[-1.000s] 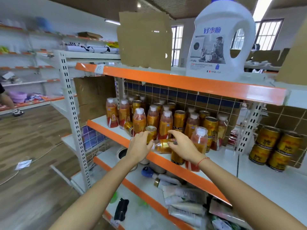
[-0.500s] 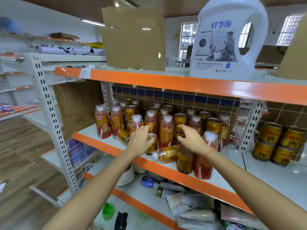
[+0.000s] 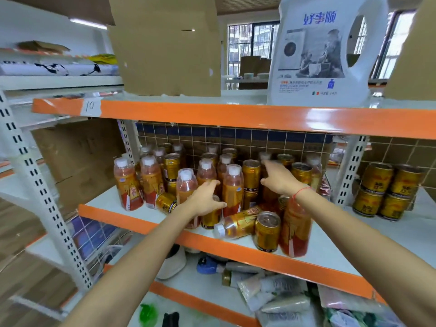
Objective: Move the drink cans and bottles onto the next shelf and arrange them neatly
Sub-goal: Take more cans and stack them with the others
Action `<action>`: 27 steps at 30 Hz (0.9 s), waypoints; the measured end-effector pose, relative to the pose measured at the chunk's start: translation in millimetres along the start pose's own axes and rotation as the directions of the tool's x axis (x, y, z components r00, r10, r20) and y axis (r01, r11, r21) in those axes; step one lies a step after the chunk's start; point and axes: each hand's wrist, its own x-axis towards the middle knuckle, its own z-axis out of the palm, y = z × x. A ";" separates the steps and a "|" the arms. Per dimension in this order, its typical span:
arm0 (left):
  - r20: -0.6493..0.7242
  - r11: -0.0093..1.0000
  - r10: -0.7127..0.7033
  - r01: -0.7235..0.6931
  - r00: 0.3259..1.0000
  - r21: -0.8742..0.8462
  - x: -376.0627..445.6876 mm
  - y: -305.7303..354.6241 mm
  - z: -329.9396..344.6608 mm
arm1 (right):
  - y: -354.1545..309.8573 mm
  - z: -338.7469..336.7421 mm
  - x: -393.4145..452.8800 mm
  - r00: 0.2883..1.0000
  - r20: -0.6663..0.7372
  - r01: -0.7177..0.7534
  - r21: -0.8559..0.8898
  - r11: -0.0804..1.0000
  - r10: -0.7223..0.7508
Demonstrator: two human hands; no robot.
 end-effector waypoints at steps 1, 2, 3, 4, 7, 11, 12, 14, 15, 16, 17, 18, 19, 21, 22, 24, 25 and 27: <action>0.011 1.000 -0.012 0.012 1.000 -0.018 4.0 -0.2 -0.5 | -0.3 -0.8 6.9 1.000 0.011 0.010 -0.011 1.000 -0.010; 0.027 0.999 -0.025 0.025 0.999 -0.026 7.6 -0.5 -1.0 | -0.3 -1.6 14.0 0.999 0.024 0.022 -0.029 0.999 -0.022; 0.045 0.999 -0.035 0.036 0.998 -0.016 11.4 -1.6 -0.8 | -0.4 -2.5 20.6 0.999 0.040 0.037 -0.044 0.998 -0.035; 0.067 0.999 -0.045 0.043 0.997 0.025 14.4 -2.9 -0.5 | -0.7 -3.2 26.2 0.997 0.062 0.049 -0.054 0.997 -0.045; 0.142 0.979 -0.068 0.039 0.987 0.201 21.3 -5.3 1.2 | -1.6 -2.8 41.3 0.991 0.115 0.080 -0.076 0.994 -0.071; 0.213 0.931 -0.084 0.000 0.973 0.366 28.3 -6.6 7.4 | -2.4 2.3 55.1 0.983 0.161 0.108 -0.125 0.986 -0.087; 0.222 0.912 -0.085 -0.014 0.971 0.411 29.8 -6.9 9.3 | -2.0 4.9 58.0 0.980 0.176 0.120 -0.127 0.985 -0.097; 0.228 0.867 -0.083 -0.043 0.970 0.497 33.7 -7.9 13.4 | -0.7 10.2 62.8 0.973 0.198 0.147 -0.134 0.980 -0.119; 0.230 0.846 -0.082 -0.054 0.970 0.530 35.6 -8.1 15.1 | 0.4 13.0 65.0 0.971 0.204 0.159 -0.141 0.977 -0.128; 0.237 0.827 -0.085 -0.064 0.968 0.559 37.3 -8.4 16.4 | 1.5 15.9 66.9 0.968 0.208 0.170 -0.153 0.973 -0.137; 0.244 0.810 -0.090 -0.071 0.966 0.582 38.7 -8.5 17.1 | 2.6 18.5 69.1 0.966 0.213 0.183 -0.172 0.968 -0.145; 0.253 0.797 -0.097 -0.077 0.963 0.599 39.6 -8.3 17.3 | 3.6 20.7 71.3 0.964 0.218 0.198 -0.194 0.961 -0.154; 0.260 0.790 -0.101 -0.081 0.960 0.607 40.4 -7.9 17.2 | 4.5 22.5 73.7 0.961 0.222 0.213 -0.216 0.953 -0.165; 0.268 0.785 -0.102 -0.088 0.958 0.614 41.7 -7.0 16.3 | 4.8 24.7 78.0 0.957 0.223 0.241 -0.253 0.937 -0.186; 0.270 0.784 -0.099 -0.092 0.958 0.614 41.8 -6.2 15.6 | 4.6 25.3 80.0 0.957 0.221 0.246 -0.271 0.931 -0.188; 0.278 0.784 -0.093 -0.102 0.956 0.613 42.5 -5.2 14.7 | 3.6 26.9 83.6 0.959 0.222 0.242 -0.306 0.921 -0.178; 0.283 0.782 -0.092 -0.107 0.955 0.614 42.5 -5.0 14.4 | 3.0 28.0 85.1 0.958 0.236 0.233 -0.310 0.922 -0.163; 0.291 0.781 -0.093 -0.111 0.952 0.615 41.8 -5.6 14.0 | 2.6 30.6 86.6 0.953 0.273 0.215 -0.298 0.930 -0.133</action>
